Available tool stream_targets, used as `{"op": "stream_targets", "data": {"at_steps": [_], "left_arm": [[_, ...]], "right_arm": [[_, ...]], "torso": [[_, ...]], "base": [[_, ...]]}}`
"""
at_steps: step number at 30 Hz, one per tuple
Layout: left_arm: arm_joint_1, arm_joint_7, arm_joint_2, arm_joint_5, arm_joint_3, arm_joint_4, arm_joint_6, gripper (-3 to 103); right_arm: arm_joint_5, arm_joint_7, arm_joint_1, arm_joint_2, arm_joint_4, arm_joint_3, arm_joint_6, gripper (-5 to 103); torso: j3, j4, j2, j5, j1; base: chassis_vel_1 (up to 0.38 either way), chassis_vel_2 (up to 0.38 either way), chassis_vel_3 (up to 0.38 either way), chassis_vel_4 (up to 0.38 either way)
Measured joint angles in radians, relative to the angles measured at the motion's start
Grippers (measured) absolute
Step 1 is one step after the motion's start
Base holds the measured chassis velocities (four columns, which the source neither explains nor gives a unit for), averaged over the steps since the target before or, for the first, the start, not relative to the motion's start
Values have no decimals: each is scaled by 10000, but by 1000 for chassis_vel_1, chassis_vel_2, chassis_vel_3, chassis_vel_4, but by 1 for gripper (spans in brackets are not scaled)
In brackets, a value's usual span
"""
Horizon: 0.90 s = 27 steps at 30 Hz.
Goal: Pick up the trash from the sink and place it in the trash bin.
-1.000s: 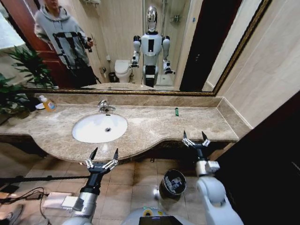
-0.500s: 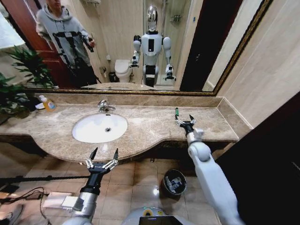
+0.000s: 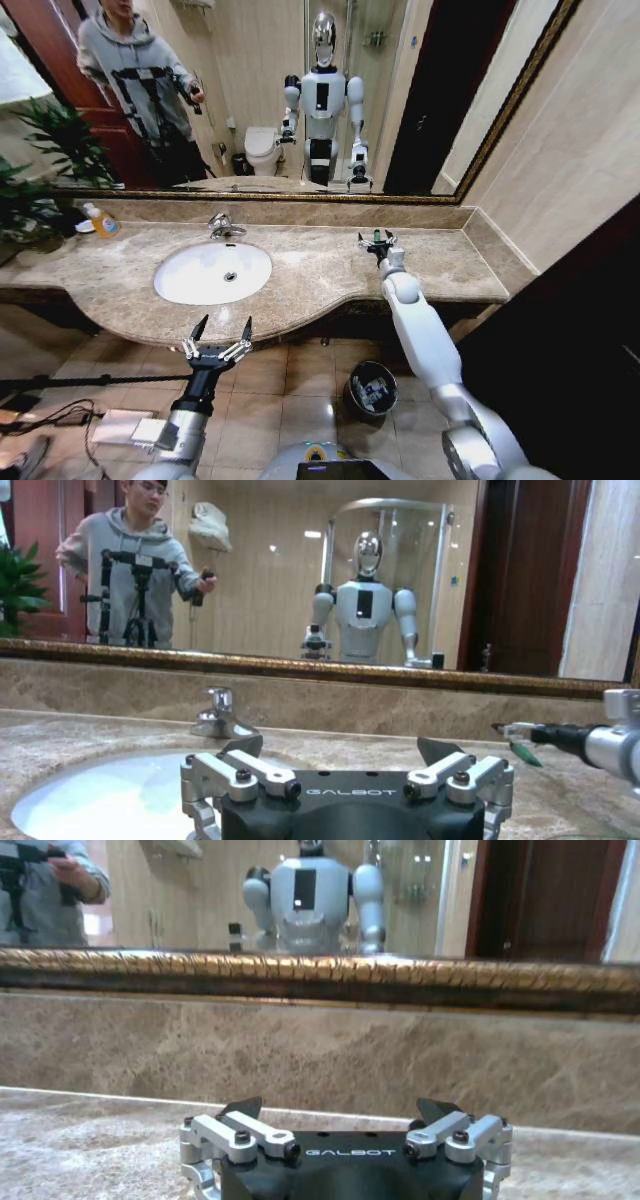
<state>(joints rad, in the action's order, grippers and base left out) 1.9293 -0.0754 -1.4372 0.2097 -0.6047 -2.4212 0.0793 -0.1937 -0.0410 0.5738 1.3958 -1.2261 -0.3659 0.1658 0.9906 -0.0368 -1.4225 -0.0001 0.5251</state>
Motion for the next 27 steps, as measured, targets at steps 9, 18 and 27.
{"op": "stream_targets", "data": {"at_steps": [9, 18, 27], "left_arm": [[0, 0, 0, 0, 0, 0, 0, 100], [0, 0, 0, 0, 0, 0, 0, 100], [0, 0, 0, 0, 0, 0, 0, 100]], "right_arm": [[-80, -2, -705, 267, 1317, -79, 102, 100], [-515, -73, -753, -180, 1827, -487, 59, 98], [-458, 32, -1074, 2, 2420, -465, 26, 83]], "torso": [[0, -2, 0, 1, 0], [-1, 4, -1, 3, -2], [-1, 0, -1, 2, -1]], "base": [[0, 0, 0, 0], [0, 0, 0, 0], [0, 0, 0, 0]]}}
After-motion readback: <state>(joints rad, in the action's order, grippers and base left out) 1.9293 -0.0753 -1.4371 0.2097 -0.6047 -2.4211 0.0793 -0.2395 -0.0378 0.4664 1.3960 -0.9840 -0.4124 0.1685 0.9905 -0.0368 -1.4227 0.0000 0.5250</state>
